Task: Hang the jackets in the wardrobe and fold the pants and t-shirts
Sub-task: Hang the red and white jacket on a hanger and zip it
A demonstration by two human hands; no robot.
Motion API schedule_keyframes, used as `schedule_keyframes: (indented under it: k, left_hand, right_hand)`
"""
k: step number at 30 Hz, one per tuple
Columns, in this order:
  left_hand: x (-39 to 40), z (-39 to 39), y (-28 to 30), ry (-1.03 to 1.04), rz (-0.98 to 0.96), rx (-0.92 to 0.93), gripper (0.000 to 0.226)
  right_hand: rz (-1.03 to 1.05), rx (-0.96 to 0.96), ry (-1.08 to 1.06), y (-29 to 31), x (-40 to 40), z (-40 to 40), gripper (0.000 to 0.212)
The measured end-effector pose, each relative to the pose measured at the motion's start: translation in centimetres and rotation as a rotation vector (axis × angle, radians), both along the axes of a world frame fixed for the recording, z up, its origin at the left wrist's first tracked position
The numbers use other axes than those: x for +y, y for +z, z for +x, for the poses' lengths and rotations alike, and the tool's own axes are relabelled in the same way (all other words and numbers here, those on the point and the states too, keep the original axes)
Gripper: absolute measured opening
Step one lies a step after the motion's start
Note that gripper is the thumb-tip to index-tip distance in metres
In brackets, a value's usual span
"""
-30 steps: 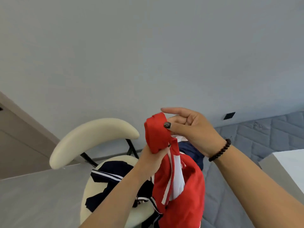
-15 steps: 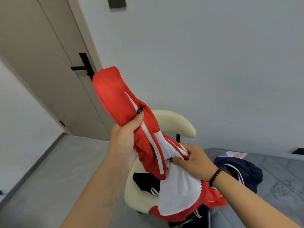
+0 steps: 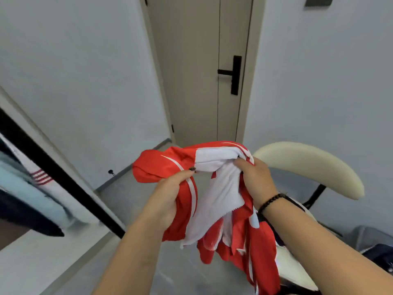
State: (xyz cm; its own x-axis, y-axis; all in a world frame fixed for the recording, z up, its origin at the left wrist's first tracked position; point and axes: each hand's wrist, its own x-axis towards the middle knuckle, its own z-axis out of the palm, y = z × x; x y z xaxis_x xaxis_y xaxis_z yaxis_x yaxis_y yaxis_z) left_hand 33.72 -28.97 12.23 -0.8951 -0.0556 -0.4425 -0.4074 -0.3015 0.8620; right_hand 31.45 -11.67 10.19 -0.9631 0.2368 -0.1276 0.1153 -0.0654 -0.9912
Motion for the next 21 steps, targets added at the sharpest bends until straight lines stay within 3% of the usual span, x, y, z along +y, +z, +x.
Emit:
schedule_keyframes:
  k: [3, 7, 8, 11, 13, 15, 18, 21]
  left_hand:
    - [-3.6, 2.9, -1.8, -0.013, -0.021, -0.035, 0.020]
    - [-7.9, 4.7, -3.0, 0.198, -0.198, 0.039, 0.016]
    - [-8.9, 4.9, -2.9, 0.204, -0.310, 0.054, 0.031]
    - [-11.0, 6.0, -2.0, 0.141, -0.894, -0.002, 0.088]
    - [-11.8, 6.9, -1.4, 0.183, -1.072, 0.066, 0.098]
    - [-12.7, 7.6, -1.7, 0.122, -1.066, 0.240, 0.092]
    - [-13.0, 7.9, -2.1, -0.053, -0.995, 0.286, 0.087]
    - [-13.2, 6.9, -3.1, 0.114, -1.018, 0.323, 0.069]
  right_hand:
    - [-0.110, -0.003, 0.013, 1.6, -4.9, -0.9, 0.015]
    - [-0.217, -0.049, 0.069, 2.5, -10.4, -1.6, 0.015]
    - [-0.242, -0.064, 0.083, 2.5, -11.7, -1.7, 0.017]
    - [-0.310, -0.126, 0.128, 2.7, -14.8, -1.8, 0.012]
    - [-0.346, -0.160, 0.186, 2.7, -16.3, -2.1, 0.013]
    - [-0.334, -0.191, 0.252, 2.8, -17.9, -2.5, 0.018]
    - [-0.269, -0.236, 0.400, 2.9, -19.7, -3.0, 0.019]
    - [-0.134, -0.205, 0.565, 2.9, -20.4, -3.8, 0.006]
